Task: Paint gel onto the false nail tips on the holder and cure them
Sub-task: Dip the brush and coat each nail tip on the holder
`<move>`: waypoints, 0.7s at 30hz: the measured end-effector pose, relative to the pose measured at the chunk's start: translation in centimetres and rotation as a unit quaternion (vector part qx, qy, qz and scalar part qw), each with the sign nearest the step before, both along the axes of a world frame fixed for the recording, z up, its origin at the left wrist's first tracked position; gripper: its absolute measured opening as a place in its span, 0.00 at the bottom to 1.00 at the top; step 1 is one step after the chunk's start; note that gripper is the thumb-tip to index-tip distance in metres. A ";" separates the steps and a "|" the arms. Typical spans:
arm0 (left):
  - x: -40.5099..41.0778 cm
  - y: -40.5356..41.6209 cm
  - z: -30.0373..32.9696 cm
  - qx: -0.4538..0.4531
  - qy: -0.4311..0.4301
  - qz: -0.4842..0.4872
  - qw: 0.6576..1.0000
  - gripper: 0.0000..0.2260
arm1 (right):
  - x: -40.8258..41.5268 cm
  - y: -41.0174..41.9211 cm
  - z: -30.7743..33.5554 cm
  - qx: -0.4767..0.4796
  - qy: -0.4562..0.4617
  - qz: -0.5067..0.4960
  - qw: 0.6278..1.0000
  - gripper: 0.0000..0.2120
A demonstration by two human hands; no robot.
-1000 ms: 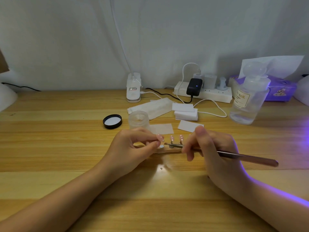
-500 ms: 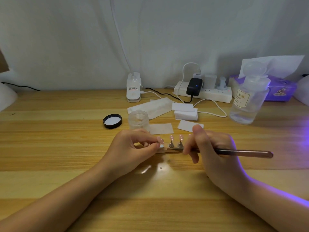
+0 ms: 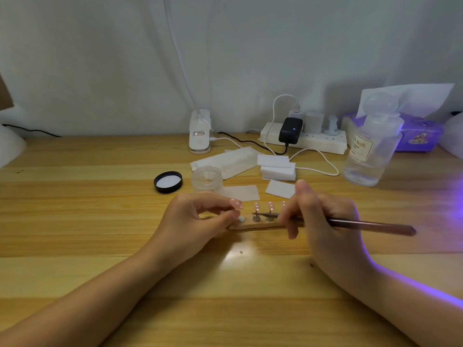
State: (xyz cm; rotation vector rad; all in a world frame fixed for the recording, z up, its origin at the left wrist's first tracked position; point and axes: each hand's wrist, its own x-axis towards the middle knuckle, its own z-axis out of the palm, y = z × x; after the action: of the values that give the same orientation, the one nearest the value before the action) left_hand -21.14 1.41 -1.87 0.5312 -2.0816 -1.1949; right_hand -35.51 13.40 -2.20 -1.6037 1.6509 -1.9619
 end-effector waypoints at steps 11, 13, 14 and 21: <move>-0.3 -0.2 0.0 -0.023 0.008 -0.013 1.000 0.04 | 0.0 -0.5 0.8 0.059 0.107 -0.071 0.990 0.06; -0.4 -0.3 0.1 -0.045 -0.009 -0.023 0.999 0.03 | 0.1 -0.7 0.7 0.076 0.130 -0.075 0.986 0.08; -0.4 -0.3 0.1 -0.051 -0.014 -0.026 0.998 0.03 | 0.1 -0.8 0.6 0.081 0.145 -0.078 0.983 0.09; -0.8 -0.1 0.1 -0.046 -0.011 -0.011 0.999 0.09 | -0.3 -1.2 0.1 0.106 0.204 -0.083 0.970 0.10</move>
State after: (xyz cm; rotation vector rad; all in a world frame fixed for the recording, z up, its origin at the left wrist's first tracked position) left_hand -21.96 1.26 -1.76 0.4802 -2.1546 -1.1038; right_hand -35.77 12.17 -2.11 -1.9289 2.1227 -1.5185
